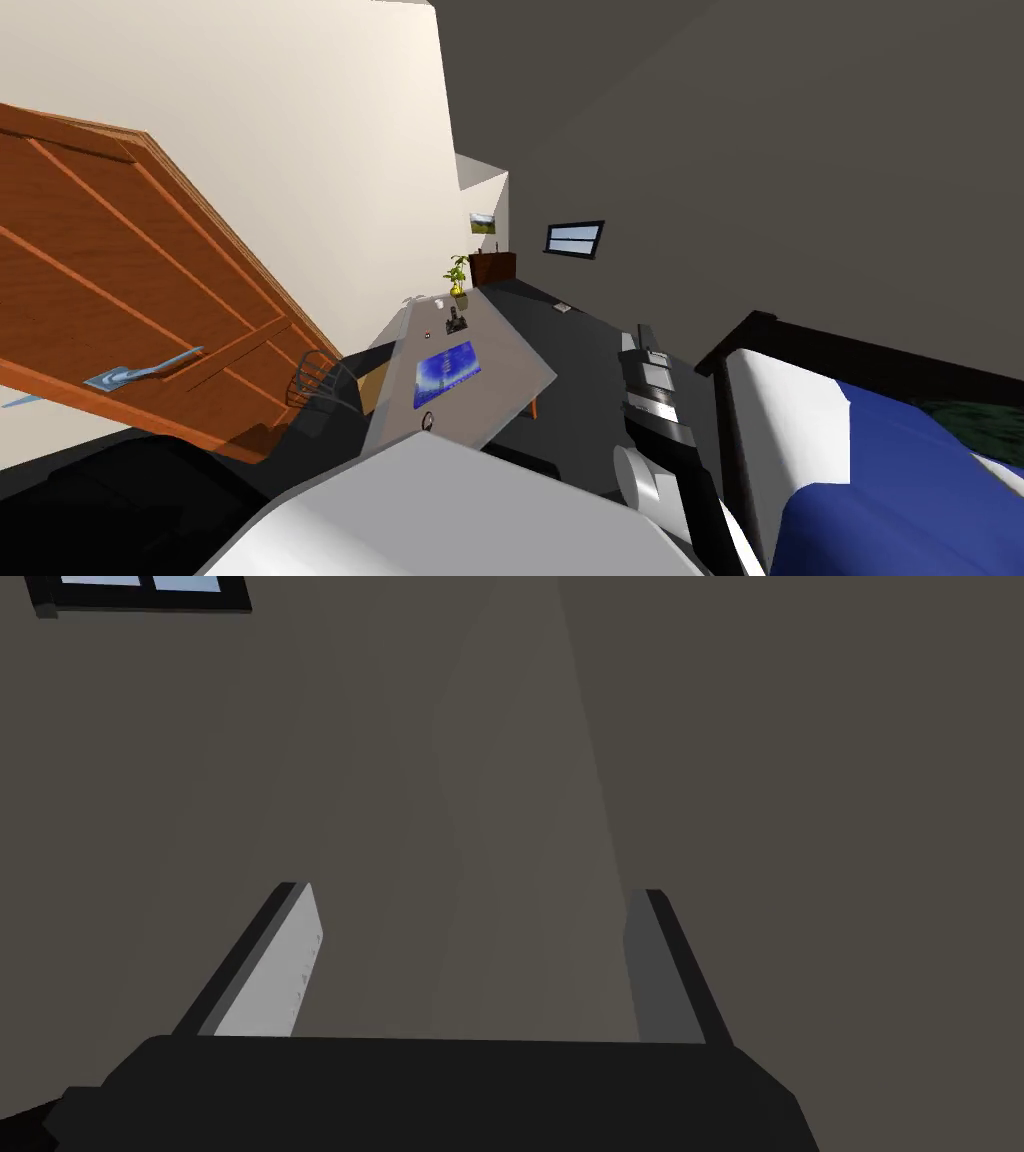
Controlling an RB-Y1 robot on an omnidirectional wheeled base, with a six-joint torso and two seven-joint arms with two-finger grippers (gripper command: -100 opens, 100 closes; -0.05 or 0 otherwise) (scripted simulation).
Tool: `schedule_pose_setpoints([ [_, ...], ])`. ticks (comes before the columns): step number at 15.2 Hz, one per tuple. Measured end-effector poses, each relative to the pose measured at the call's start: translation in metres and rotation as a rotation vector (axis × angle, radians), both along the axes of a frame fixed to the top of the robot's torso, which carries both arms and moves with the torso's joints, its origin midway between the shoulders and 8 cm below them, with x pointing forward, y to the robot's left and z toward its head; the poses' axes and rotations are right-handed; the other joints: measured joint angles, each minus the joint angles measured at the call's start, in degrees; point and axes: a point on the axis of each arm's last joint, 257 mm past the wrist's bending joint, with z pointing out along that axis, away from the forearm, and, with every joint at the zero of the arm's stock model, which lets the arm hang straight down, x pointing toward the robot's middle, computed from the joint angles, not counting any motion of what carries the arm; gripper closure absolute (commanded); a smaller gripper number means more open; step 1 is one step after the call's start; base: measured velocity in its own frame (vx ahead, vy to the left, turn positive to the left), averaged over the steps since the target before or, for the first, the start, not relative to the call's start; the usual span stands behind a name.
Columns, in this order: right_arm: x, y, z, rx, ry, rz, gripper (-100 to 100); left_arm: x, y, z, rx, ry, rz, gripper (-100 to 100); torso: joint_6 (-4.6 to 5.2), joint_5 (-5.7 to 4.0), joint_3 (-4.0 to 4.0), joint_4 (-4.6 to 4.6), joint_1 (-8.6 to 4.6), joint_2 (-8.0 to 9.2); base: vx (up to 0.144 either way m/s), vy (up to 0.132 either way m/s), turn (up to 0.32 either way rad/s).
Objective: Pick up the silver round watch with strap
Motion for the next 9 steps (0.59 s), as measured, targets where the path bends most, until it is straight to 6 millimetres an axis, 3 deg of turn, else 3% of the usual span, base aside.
schedule_pose_setpoints([
  [3,0.0,0.0,0.0,0.0,0.0,0.0,0,0.028,-0.045,0.007,-0.001,-0.015,-0.098,-100,0.0,0.0,-0.02,-0.01,-0.02,-0.03,0.126,0.099,0.437],
  [5,0.0,0.0,0.0,0.0,0.0,0.0,0,0.035,-0.055,0.005,0.004,-0.018,-0.117,-100,0.07,-0.04,0.11,0.03,-0.19,0.22,0.067,0.039,0.207],
  [9,0.0,0.0,0.0,0.0,0.0,0.0,0,0.072,-0.104,0.017,0.013,-0.055,-0.223,-100,0.01,-0.01,0.02,0.01,0.0,0.04,0.121,0.088,0.422],
])
